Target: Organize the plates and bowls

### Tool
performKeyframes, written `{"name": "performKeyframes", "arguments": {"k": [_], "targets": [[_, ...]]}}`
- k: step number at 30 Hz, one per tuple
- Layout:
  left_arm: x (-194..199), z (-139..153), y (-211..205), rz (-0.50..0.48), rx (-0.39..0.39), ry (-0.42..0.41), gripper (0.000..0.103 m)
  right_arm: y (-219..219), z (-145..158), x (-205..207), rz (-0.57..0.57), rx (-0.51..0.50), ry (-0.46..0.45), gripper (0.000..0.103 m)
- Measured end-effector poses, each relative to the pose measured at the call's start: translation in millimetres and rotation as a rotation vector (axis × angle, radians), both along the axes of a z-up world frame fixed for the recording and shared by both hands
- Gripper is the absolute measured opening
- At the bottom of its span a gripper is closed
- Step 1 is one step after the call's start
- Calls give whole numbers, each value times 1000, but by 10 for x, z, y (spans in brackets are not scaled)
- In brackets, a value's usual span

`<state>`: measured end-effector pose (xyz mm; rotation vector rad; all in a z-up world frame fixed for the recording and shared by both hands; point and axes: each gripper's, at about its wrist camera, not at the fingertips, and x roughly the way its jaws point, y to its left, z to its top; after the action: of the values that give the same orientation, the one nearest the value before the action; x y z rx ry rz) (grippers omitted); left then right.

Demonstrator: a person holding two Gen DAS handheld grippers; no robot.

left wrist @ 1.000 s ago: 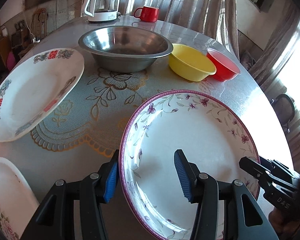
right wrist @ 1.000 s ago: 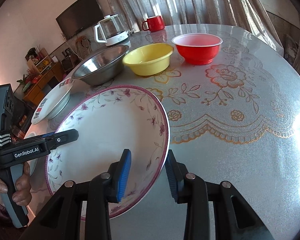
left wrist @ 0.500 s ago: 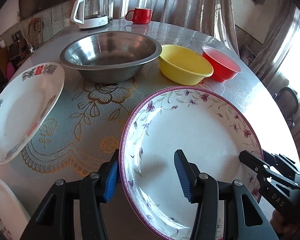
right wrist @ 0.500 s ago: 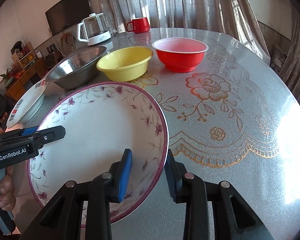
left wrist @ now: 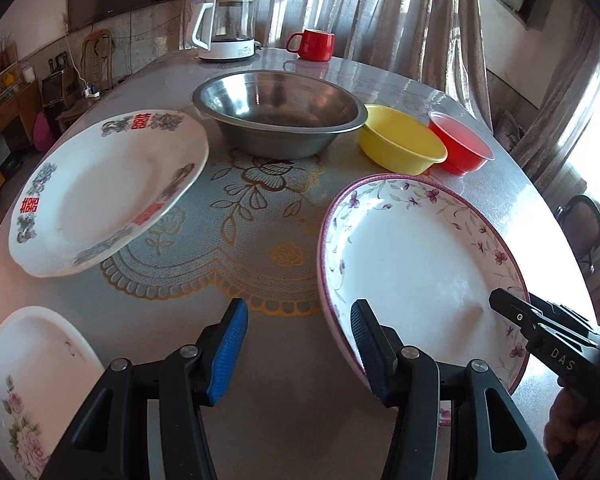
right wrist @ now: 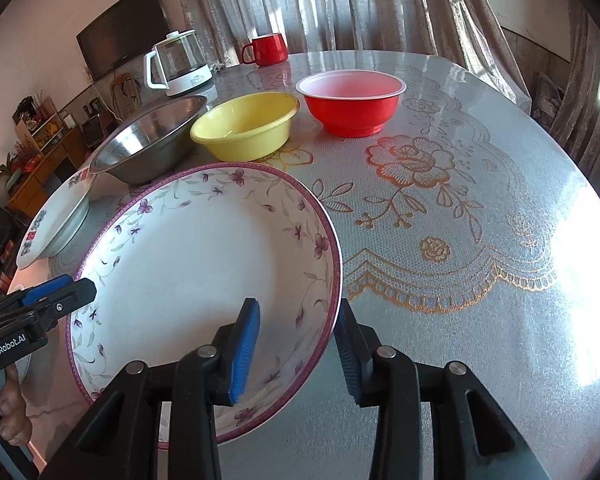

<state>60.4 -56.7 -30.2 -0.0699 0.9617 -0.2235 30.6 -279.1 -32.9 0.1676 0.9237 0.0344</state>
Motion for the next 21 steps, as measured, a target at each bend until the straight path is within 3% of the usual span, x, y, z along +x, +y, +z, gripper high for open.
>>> {"name": "performKeyframes", "arguments": {"k": [3, 13, 21], "targets": [[-59, 35, 93, 5, -21, -8, 62, 15, 3, 14, -23, -3, 5, 41], [-151, 158, 321, 37, -57, -46, 61, 13, 110, 12, -93, -93, -24, 41], [-192, 214, 564, 99, -32, -66, 61, 270, 289, 17, -32, -123, -79, 42]]}}
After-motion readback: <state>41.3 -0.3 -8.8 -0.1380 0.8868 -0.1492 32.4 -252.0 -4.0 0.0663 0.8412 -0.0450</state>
